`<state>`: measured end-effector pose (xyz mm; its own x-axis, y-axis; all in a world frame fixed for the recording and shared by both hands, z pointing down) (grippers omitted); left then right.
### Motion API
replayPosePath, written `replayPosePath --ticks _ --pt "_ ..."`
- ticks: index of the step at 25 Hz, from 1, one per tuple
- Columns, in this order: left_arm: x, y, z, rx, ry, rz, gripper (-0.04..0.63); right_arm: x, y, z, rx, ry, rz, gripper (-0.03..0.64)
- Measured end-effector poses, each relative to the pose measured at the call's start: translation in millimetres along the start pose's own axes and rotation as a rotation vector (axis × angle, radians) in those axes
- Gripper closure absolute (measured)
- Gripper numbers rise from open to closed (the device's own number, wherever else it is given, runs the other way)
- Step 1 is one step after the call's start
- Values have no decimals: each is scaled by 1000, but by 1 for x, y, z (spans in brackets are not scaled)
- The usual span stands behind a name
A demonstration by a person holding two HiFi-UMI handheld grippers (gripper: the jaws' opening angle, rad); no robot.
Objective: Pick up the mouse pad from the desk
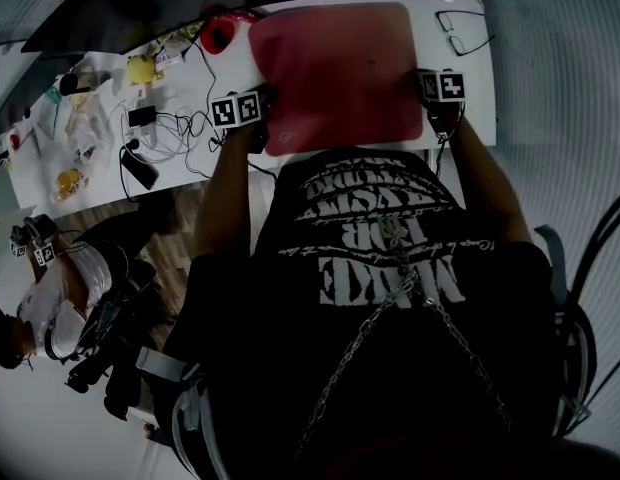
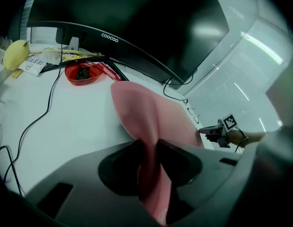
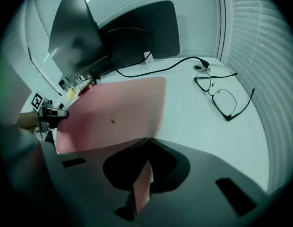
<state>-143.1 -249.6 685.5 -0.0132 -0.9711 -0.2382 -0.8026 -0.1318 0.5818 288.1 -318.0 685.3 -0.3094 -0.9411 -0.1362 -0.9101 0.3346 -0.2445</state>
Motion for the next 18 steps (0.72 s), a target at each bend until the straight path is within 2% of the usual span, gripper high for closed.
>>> replayPosePath --ticks 2,7,10,14,15,16,18 --pt "1 -2 2 -31 -15 5 468 -1 1 2 91 -22 -34 620" --pt "1 -3 7 -141 -69 22 465 -2 7 2 262 -69 -30 618" --pt "-2 1 7 -246 -97 73 460 -2 5 -4 276 -48 -12 617" --pt "-4 1 5 -339 -121 103 458 0 -2 -7 265 -28 66 511" --pt "-3 -1 5 -353 -128 100 456 -1 -6 -9 268 -21 74 458" --pt "-3 -1 6 -368 -136 97 456 -3 -10 -10 274 -11 68 428" --pt "-3 -1 8 -405 -163 101 456 -7 -16 -12 318 -13 13 417"
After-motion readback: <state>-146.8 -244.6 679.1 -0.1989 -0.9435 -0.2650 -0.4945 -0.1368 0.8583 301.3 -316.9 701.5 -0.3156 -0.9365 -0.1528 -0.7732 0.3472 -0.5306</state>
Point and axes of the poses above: the fingertips, and each gripper's own axes: z backward along the fingers, y to its left, x out of its top, the point moved 8 cm from there along z, backward along the fingers, and after that the axes turned 15 degrees about y, right-handed, at the moved point
